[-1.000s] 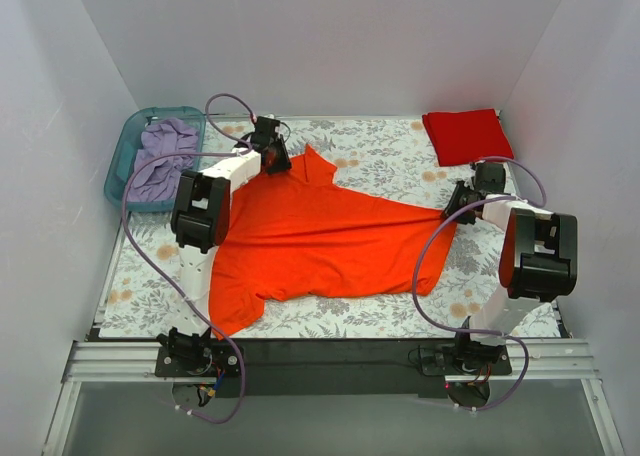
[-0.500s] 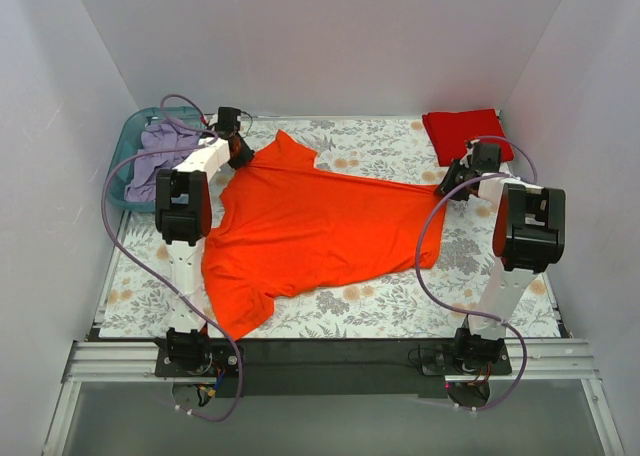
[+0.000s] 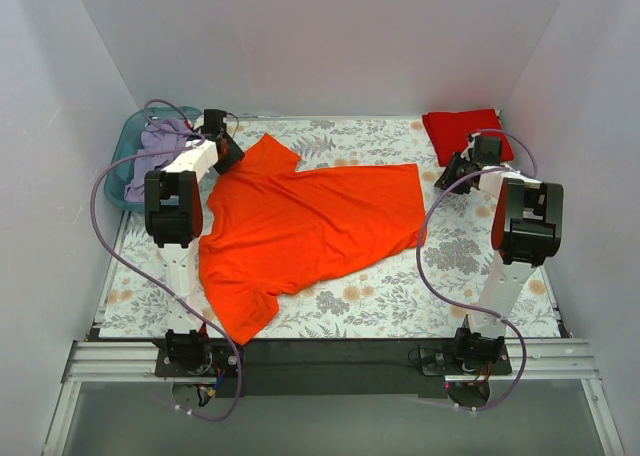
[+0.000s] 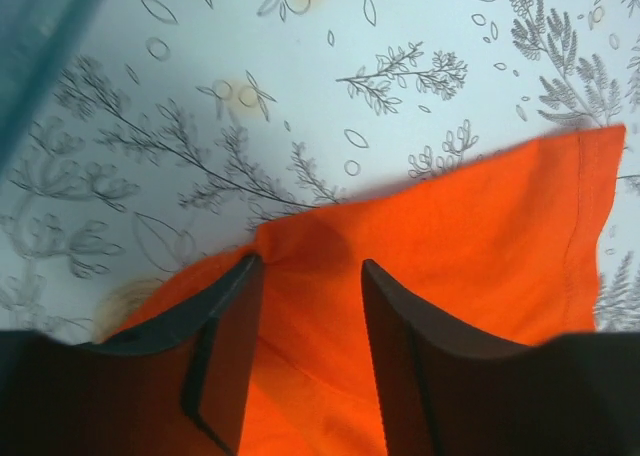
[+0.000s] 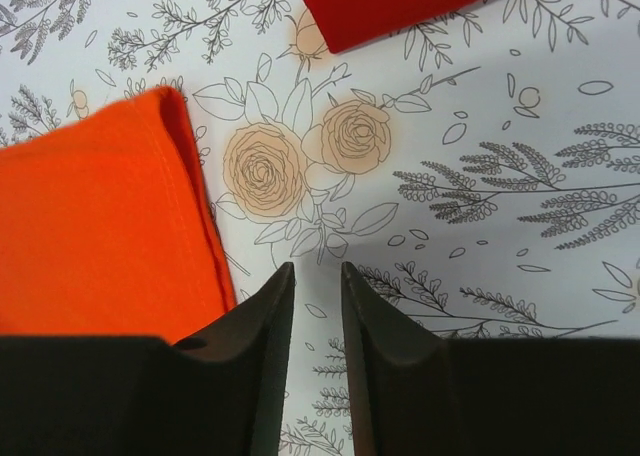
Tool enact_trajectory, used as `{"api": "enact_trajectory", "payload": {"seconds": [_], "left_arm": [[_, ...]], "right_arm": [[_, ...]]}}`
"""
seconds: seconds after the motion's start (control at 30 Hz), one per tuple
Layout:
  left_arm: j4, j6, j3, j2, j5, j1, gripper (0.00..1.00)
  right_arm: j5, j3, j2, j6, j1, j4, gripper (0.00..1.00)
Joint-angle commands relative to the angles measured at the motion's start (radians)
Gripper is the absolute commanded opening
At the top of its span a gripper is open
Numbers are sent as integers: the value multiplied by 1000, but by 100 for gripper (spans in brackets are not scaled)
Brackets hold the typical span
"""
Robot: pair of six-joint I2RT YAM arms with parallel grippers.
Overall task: Fold and stack the t-shirts
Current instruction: Flatten the tshirt out
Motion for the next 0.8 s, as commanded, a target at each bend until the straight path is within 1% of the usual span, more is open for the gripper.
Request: {"api": "enact_trajectory", "payload": {"seconds": [0.0, 0.07, 0.1, 0.27, 0.3, 0.4, 0.43, 0.5, 0.53, 0.57, 0.6, 0.63, 0.67, 0.77], "left_arm": [[-17, 96, -40, -103, -50, -7, 47], [7, 116, -64, -144, -70, -39, 52], [13, 126, -95, -192, -81, -48, 53], [21, 134, -213, -315, -116, -87, 54], [18, 133, -270, -359, -129, -96, 54], [9, 117, -373, -436, -139, -108, 56], [7, 113, -444, -484, -142, -117, 56], [1, 107, -512, -538, -130, -133, 57], [-5, 110, -585, -561, -126, -149, 61], [-7, 111, -616, -613, -129, -160, 65], [-11, 113, -656, -638, -127, -171, 65], [-19, 114, -689, -669, -123, -183, 68], [-25, 114, -751, -718, -112, -189, 68], [-39, 105, -842, -798, -90, -193, 69]], "right_arm": [[-10, 20, -86, -27, 1, -21, 33], [-21, -23, -143, -28, 9, -23, 35], [-27, -42, -160, -25, 10, -21, 36], [-91, -166, -254, -16, 47, -21, 36], [-102, -207, -264, -19, 58, -21, 36], [-133, -266, -301, -27, 102, -23, 36], [-140, -307, -321, -25, 110, -23, 36], [-140, -348, -347, -24, 116, -24, 38], [-124, -393, -379, -22, 116, -29, 39], [-111, -413, -398, -24, 116, -32, 40], [-100, -436, -418, -25, 116, -41, 43], [-82, -471, -459, -22, 116, -44, 44], [-71, -493, -482, -16, 116, -50, 45], [-45, -574, -588, 19, 116, -55, 48]]}}
